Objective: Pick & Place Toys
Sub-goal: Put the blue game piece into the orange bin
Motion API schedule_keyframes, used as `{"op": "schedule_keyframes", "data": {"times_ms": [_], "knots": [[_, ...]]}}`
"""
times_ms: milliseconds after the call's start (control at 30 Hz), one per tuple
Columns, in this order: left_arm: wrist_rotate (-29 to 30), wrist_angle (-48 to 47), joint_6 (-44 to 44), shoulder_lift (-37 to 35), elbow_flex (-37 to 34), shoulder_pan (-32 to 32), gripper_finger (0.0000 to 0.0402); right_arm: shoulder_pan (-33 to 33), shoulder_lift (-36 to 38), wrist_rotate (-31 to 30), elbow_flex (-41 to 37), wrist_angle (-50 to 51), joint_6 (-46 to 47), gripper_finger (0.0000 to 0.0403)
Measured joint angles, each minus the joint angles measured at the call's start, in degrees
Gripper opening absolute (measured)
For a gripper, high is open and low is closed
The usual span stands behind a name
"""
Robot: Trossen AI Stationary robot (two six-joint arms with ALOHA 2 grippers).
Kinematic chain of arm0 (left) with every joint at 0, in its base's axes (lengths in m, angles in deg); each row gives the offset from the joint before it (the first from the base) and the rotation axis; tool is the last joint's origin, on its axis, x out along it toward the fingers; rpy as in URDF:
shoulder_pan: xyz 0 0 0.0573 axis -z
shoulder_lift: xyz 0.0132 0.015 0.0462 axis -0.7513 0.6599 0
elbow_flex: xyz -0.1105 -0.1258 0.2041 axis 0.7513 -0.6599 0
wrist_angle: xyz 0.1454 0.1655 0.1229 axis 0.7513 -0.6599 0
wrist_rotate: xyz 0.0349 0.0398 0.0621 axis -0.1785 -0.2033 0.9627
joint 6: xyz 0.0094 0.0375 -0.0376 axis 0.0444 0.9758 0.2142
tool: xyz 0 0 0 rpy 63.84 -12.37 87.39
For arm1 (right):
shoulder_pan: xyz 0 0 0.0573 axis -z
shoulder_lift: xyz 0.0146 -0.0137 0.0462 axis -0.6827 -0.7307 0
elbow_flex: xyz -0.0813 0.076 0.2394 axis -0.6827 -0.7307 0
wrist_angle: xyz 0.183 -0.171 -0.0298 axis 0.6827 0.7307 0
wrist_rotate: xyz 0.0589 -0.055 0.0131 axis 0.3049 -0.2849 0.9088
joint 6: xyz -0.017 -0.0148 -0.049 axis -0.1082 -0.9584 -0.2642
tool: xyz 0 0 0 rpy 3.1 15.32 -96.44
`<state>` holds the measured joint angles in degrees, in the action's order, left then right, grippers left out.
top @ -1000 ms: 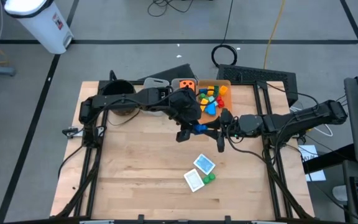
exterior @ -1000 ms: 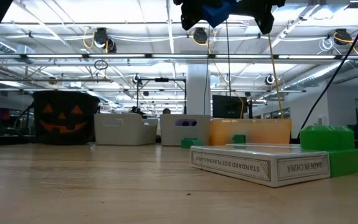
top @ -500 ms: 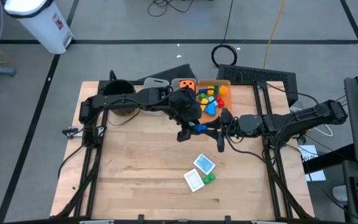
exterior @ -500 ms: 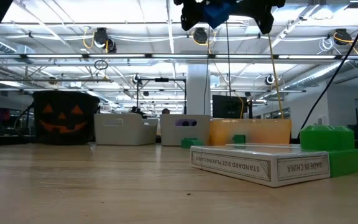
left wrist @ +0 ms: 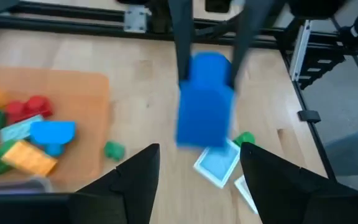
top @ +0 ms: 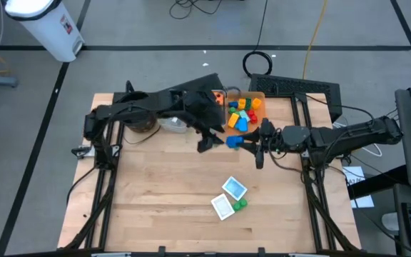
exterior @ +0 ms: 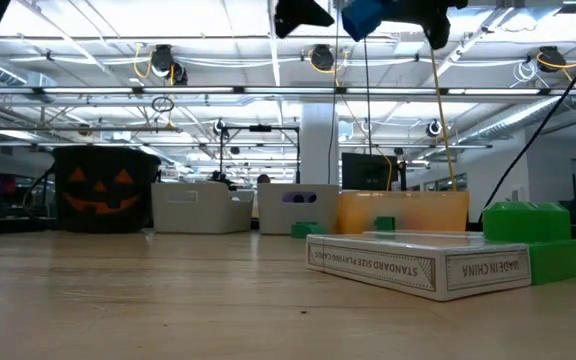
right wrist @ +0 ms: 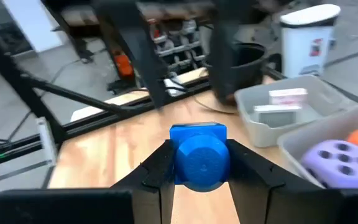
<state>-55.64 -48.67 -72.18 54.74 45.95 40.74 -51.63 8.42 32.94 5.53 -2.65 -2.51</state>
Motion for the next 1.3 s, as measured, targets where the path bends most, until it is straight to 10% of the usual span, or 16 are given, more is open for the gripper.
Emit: {"op": "schedule_keyframes", "data": {"times_ms": [200, 800, 1300], "knots": [[0.6, -1.2, 0.0, -6.5, 0.0, -4.1, 0.0232, 6.1, 2.6, 0.8, 0.0, 4.9, 0.1, 0.0104], [1.1, -1.1, -4.6, -20.1, 0.0, -8.4, 0.0232, 41.9, -7.9, 31.4, 0.0, 18.6, -7.1, 0.0104], [1.1, -1.5, -3.2, -17.4, 0.0, -8.2, 0.0232, 48.0, -23.3, 23.5, 18.1, 41.7, -28.0, 0.0104]]}}
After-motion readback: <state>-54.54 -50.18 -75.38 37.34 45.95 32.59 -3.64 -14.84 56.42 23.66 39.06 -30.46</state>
